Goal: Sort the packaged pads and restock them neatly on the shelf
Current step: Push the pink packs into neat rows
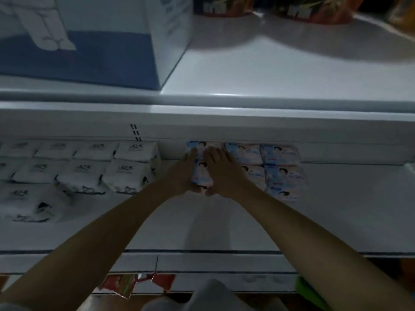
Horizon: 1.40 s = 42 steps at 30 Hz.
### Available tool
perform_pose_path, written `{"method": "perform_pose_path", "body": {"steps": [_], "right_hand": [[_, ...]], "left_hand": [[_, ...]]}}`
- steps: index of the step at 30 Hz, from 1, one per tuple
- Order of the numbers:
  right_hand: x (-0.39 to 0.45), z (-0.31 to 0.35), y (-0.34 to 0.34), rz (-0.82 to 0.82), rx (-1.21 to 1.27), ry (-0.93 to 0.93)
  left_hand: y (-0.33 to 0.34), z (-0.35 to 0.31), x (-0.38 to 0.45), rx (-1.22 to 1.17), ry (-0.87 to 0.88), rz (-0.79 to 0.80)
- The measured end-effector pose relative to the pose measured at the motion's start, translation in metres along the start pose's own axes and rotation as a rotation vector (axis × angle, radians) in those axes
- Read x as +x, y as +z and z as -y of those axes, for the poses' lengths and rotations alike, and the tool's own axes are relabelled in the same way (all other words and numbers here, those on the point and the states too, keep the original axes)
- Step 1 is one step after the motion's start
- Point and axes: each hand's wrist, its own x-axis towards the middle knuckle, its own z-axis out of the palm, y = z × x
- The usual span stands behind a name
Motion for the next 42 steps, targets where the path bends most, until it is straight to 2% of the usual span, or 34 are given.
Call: {"method": "perform_pose_path", "body": {"steps": [2, 5, 9, 13, 19, 23, 30, 38, 42], "right_hand": [[-0.004, -0.006, -0.002, 0.018, 0.049, -0.027], [-0.018, -0.021, -0.009, 0.084, 0.119, -0.038], [-0.045, -0.058, -0.021, 0.100, 0.123, 0.052], [-0.056, -0.077, -0.013, 0.141, 0.037, 0.067], [-0.047, -0.080, 0.002, 0.023, 0.060, -0.004], [-0.040, -0.081, 0.004, -0.044, 0.074, -0.058], [-0.051, -0.091, 0.001, 0.045, 0.065, -0.042], [-0.105, -0.167, -0.017, 0.190, 0.268, 0.282], [-0.100, -0.174, 0.003, 0.190, 0.344, 0.201]], "left_hand": [[0.001, -0.002, -0.003, 0.095, 0.053, -0.001], [0.003, -0.002, -0.007, 0.248, 0.025, 0.027], [0.010, -0.017, -0.013, 0.452, 0.002, 0.003], [0.032, -0.044, -0.001, 0.592, 0.092, -0.122], [0.048, -0.046, 0.013, 0.543, 0.158, -0.214], [0.050, -0.046, 0.016, 0.561, 0.140, -0.228], [0.052, -0.044, 0.017, 0.559, 0.107, -0.177], [0.051, -0.067, 0.025, 0.549, 0.131, -0.085], [0.051, -0.069, 0.026, 0.533, 0.143, -0.059]]}}
